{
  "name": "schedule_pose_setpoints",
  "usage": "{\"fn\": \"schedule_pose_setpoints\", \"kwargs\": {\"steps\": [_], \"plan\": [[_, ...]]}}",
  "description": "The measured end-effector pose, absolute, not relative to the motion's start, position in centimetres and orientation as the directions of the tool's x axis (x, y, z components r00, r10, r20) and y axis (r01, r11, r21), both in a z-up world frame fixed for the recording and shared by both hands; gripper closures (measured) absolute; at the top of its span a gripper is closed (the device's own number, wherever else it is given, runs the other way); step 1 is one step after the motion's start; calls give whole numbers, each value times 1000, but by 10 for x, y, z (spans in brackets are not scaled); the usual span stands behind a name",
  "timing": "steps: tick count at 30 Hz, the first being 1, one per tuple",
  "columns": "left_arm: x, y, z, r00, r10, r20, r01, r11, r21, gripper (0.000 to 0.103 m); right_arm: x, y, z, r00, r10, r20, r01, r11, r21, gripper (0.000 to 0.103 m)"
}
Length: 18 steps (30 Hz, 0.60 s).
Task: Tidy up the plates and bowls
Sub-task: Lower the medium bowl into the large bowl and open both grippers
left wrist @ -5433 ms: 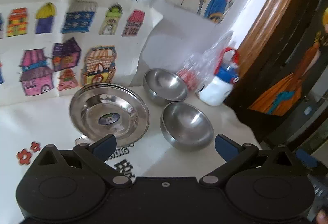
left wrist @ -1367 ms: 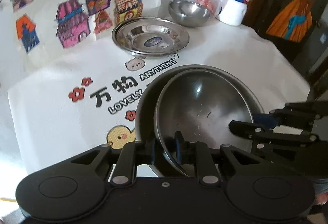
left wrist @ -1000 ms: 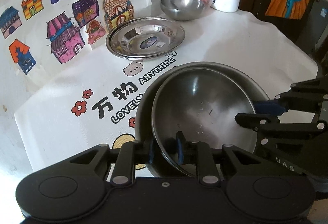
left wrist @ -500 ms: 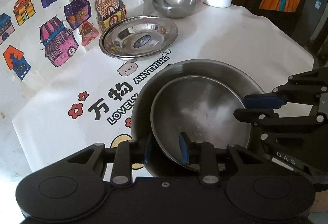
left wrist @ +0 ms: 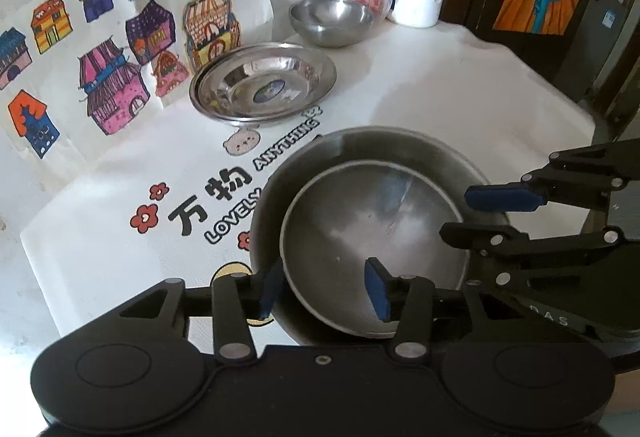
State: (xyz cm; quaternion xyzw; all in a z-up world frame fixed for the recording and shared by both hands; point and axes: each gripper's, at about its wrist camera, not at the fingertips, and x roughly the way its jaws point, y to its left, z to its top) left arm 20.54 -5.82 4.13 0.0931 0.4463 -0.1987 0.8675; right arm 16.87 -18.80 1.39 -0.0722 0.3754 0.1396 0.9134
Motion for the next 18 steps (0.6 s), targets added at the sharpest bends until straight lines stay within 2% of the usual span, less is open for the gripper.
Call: {"fn": "schedule_pose_setpoints", "kwargs": {"steps": [2,4,6,8,11,16,18], "plan": [[204,-56,45,525,-277,-805,429,903,-31,48,165,-190,16,687,212,-696,-312,950,-19,64],[203,-54,48,532,-287,-797,428,903,-40,45,161,-193,18,699,219,-680,-313,950,-16,51],[200,-52,52,557,-281,-782,414,910,-33,26,155,-197,21,724,207,-658,-298,954,-28,46],[198,-46,55,583,-281,-762,395,918,-36,21,149,-201,23,741,201,-640,-287,957,-32,42],[201,-38,58,588,-297,-752,377,924,-70,19,145,-212,26,755,204,-623,-269,963,-11,38],[206,-30,59,603,-294,-742,344,934,-91,15,133,-232,31,785,196,-588,-238,971,5,18],[206,-31,60,607,-296,-738,343,935,-92,14,128,-238,34,797,191,-573,-225,974,11,14]]}}
